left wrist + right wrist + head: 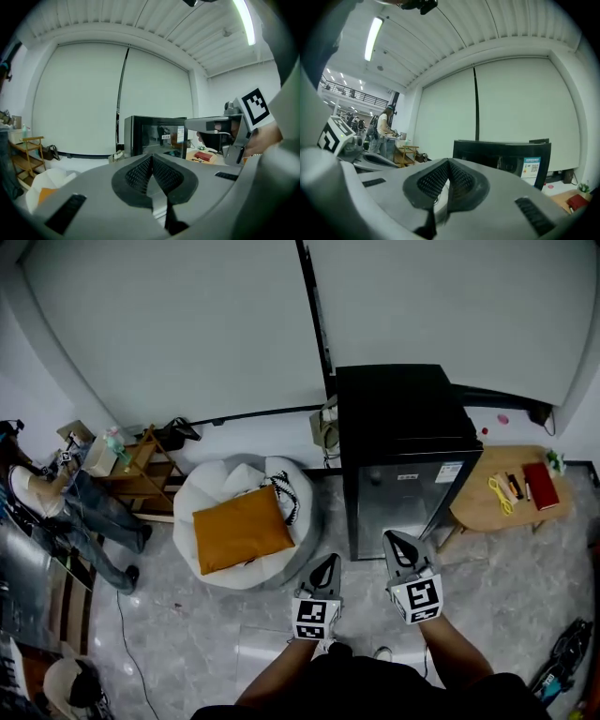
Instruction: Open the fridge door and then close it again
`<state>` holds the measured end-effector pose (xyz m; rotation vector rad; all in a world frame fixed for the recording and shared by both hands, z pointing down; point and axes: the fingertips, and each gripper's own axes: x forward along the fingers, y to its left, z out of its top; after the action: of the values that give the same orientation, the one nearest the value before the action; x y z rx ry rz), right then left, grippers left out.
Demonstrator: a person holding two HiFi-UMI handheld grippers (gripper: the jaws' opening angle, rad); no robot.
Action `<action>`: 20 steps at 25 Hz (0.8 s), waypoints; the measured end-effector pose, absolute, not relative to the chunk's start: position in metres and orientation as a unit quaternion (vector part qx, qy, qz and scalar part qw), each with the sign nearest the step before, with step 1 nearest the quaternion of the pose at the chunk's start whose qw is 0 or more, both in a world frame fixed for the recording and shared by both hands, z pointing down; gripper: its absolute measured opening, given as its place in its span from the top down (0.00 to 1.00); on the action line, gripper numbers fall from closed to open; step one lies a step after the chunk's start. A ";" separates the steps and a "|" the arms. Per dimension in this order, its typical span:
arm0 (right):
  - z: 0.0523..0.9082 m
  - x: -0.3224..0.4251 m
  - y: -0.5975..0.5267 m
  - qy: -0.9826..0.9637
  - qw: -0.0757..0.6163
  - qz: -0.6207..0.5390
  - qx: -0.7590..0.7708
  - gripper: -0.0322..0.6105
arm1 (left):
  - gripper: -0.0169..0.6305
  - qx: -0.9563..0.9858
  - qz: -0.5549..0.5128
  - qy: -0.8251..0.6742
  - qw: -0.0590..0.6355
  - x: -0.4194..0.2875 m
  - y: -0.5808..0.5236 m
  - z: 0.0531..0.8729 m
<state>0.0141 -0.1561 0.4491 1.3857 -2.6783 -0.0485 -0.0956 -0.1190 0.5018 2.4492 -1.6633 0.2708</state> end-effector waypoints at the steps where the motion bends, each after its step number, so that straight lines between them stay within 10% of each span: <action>1: 0.447 0.017 -0.147 -0.887 0.063 -0.017 0.457 0.92 | 0.94 0.823 0.087 -0.556 0.083 -0.090 -0.116 0.500; 20: 0.457 0.097 -0.045 -0.877 0.067 -0.022 0.475 0.92 | 0.94 0.837 0.062 -0.540 0.055 -0.017 -0.038 0.478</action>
<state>0.0973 -0.0445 0.4565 1.4323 -2.6430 -0.0674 -0.0173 -0.0383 0.4783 2.5421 -1.6401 0.1872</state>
